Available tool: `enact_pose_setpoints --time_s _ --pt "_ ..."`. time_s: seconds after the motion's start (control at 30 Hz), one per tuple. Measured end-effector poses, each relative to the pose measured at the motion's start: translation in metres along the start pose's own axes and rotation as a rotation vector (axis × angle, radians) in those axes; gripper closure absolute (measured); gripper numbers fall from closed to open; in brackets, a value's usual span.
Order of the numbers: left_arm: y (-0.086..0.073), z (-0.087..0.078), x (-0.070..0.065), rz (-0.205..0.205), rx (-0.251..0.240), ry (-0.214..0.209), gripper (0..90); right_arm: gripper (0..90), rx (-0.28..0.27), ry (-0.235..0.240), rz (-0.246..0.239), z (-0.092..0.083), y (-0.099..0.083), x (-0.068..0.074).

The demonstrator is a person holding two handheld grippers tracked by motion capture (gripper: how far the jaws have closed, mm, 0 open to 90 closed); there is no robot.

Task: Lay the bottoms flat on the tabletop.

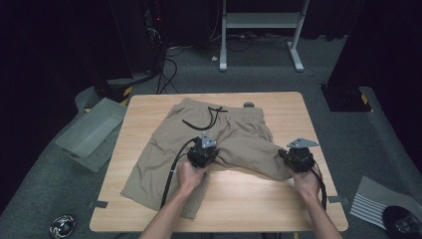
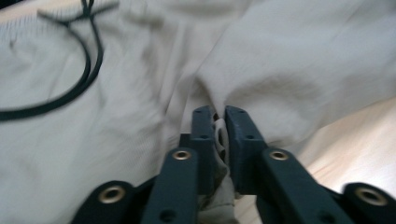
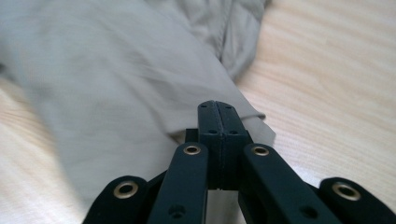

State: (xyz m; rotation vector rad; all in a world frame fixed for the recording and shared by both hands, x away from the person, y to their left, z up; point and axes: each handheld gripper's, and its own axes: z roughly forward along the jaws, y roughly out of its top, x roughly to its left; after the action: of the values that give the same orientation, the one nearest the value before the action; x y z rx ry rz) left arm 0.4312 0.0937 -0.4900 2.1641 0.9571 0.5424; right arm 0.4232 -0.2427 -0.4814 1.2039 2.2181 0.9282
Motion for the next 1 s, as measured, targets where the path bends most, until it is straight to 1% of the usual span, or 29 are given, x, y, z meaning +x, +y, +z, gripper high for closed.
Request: enact_pose_setpoints --time_s 0.03,0.07,0.1,0.13,0.17,0.2,0.23,0.27,0.3,0.33,0.4,0.47,0.53,0.57,0.63,0.67,0.7,0.73,0.77,0.8,0.83,0.87,0.9,0.97,1.0 --pt "-0.001 0.000 -0.001 0.005 0.007 0.001 73.2 89.5 0.023 -0.005 0.000 0.005 -0.001 -0.001" --pt "-0.001 -0.001 -0.004 0.007 0.010 0.004 69.8 86.1 0.037 -0.004 0.003 0.008 -0.001 -0.001" --pt "0.000 -0.003 -0.008 0.015 0.007 0.005 64.1 80.2 0.049 -0.009 0.011 0.010 -0.003 -0.001" --pt "0.001 -0.005 -0.013 0.031 0.003 0.003 58.7 74.9 0.044 -0.008 0.016 0.010 -0.003 0.000" --pt "0.002 -0.007 -0.017 0.045 0.001 -0.001 55.9 71.5 0.029 -0.007 0.024 0.007 -0.004 0.001" --pt "0.003 -0.011 -0.024 0.072 -0.006 -0.009 54.1 69.0 0.013 -0.008 0.025 0.003 -0.004 0.001" --pt "0.004 -0.013 -0.028 0.087 -0.009 -0.017 52.1 67.5 -0.015 -0.009 0.019 -0.005 -0.004 0.004" --pt "0.005 -0.014 -0.032 0.103 -0.007 -0.030 51.0 67.3 -0.031 -0.014 0.007 -0.010 -0.004 0.006" --pt "0.005 -0.016 -0.037 0.115 -0.004 -0.040 50.0 67.0 -0.049 -0.018 -0.020 -0.017 -0.004 0.010" --pt "0.005 -0.016 -0.041 0.119 -0.007 -0.054 49.5 66.8 -0.062 -0.008 -0.039 -0.022 -0.004 0.014" --pt "0.005 -0.015 -0.047 0.113 -0.001 -0.098 49.3 65.4 -0.069 0.036 -0.070 -0.027 -0.005 0.022" --pt "0.004 -0.011 -0.050 0.110 0.012 -0.116 49.3 62.4 -0.042 0.065 -0.092 -0.022 -0.007 0.028" --pt "0.000 -0.005 -0.053 0.109 0.036 -0.129 49.3 57.6 0.008 0.074 -0.098 -0.008 -0.009 0.029" --pt "-0.001 -0.003 -0.054 0.111 0.045 -0.130 49.0 54.3 0.035 0.075 -0.083 0.001 -0.011 0.028" --pt "-0.006 0.002 -0.055 0.119 0.066 -0.121 48.7 51.0 0.062 0.077 -0.057 0.012 -0.013 0.023" --pt "-0.007 0.004 -0.055 0.115 0.071 -0.120 48.5 52.1 0.076 0.082 -0.039 0.018 -0.014 0.020" --pt "-0.009 0.006 -0.055 0.116 0.078 -0.117 48.4 55.1 0.083 0.090 -0.032 0.020 -0.015 0.019" --pt "-0.010 0.008 -0.055 0.119 0.086 -0.110 48.4 60.6 0.093 0.102 -0.035 0.023 -0.016 0.018" --pt "-0.011 0.009 -0.055 0.121 0.089 -0.105 48.4 68.0 0.108 0.117 -0.042 0.025 -0.016 0.018" --pt "-0.012 0.011 -0.055 0.130 0.097 -0.094 48.5 71.5 0.113 0.128 -0.047 0.026 -0.017 0.018" --pt "-0.013 0.012 -0.056 0.133 0.100 -0.086 48.6 77.5 0.116 0.133 -0.050 0.026 -0.017 0.019" --pt "-0.014 0.012 -0.056 0.136 0.092 -0.081 48.9 83.2 0.116 0.138 -0.062 0.025 -0.016 0.019" --pt "-0.014 0.012 -0.055 0.135 0.091 -0.080 50.2 86.1 0.114 0.136 -0.080 0.024 -0.015 0.020" --pt "-0.015 0.010 -0.054 0.141 0.093 -0.075 53.7 87.1 0.111 0.127 -0.093 0.022 -0.013 0.021" --pt "-0.017 0.009 -0.054 0.150 0.088 -0.071 57.1 87.2 0.101 0.121 -0.100 0.020 -0.012 0.022"
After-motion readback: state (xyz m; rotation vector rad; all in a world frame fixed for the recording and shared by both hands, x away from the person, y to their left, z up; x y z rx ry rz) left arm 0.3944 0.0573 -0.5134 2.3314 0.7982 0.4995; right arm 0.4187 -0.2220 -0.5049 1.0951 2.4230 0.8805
